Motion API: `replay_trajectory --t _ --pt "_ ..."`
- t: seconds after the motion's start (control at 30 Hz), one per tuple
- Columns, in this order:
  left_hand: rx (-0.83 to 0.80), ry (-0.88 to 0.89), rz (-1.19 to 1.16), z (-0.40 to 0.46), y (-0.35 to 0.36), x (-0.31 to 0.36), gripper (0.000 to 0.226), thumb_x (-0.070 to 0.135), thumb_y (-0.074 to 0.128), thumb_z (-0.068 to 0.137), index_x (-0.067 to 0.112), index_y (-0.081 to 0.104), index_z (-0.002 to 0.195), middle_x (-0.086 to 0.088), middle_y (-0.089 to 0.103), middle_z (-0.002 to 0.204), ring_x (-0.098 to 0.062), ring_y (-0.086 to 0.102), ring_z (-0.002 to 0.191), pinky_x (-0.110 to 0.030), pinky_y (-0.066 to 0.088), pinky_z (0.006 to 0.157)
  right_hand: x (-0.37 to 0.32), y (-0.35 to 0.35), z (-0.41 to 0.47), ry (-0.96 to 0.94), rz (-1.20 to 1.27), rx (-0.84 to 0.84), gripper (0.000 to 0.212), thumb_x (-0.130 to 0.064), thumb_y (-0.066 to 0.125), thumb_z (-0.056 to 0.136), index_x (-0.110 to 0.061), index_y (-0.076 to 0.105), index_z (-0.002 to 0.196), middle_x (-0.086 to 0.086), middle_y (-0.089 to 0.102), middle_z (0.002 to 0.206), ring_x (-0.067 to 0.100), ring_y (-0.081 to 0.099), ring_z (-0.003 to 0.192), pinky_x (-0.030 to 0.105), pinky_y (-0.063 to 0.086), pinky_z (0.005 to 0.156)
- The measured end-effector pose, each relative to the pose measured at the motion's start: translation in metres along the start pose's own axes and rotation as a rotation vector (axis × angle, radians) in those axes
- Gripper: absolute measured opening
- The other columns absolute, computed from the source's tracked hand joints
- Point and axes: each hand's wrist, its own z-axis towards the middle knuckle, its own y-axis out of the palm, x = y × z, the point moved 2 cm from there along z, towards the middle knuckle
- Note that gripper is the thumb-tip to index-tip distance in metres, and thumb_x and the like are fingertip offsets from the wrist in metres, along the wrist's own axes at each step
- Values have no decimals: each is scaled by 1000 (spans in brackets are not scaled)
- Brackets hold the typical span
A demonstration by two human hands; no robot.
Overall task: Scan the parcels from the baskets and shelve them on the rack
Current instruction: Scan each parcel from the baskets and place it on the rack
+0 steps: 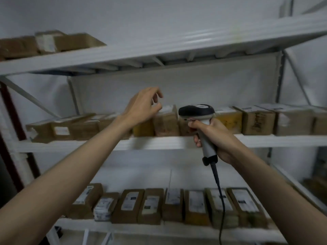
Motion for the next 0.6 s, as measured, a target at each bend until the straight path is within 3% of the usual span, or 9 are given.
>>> replay_trajectory --t 0.23,0.37,0.47,0.6 --pt "-213 122 -357 -32 103 106 15 17 63 85 21 63 99 9 62 80 -10 59 71 -45 54 68 42 -86 -74 144 -82 290 22 -14 66 96 0 64 113 10 63 86 14 51 50 26 44 45" --pt "-373 193 -517 -59 161 177 16 20 59 88 25 62 103 12 63 85 -8 60 72 -38 54 70 67 -133 -141 254 -99 489 18 -15 65 96 0 62 106 6 64 74 15 49 45 24 43 42" --pt "-475 304 -612 -89 201 234 16 19 58 89 22 64 103 10 64 86 -12 60 73 -40 53 72 90 -163 -201 319 -121 629 19 -14 64 96 2 64 107 13 60 80 15 50 46 25 43 43" --pt "-651 362 -739 -144 245 313 15 23 57 86 25 65 99 8 66 86 -15 62 77 -41 54 74 123 -194 -292 427 -96 820 10 -14 63 97 -4 63 101 10 59 74 16 49 46 26 43 42"
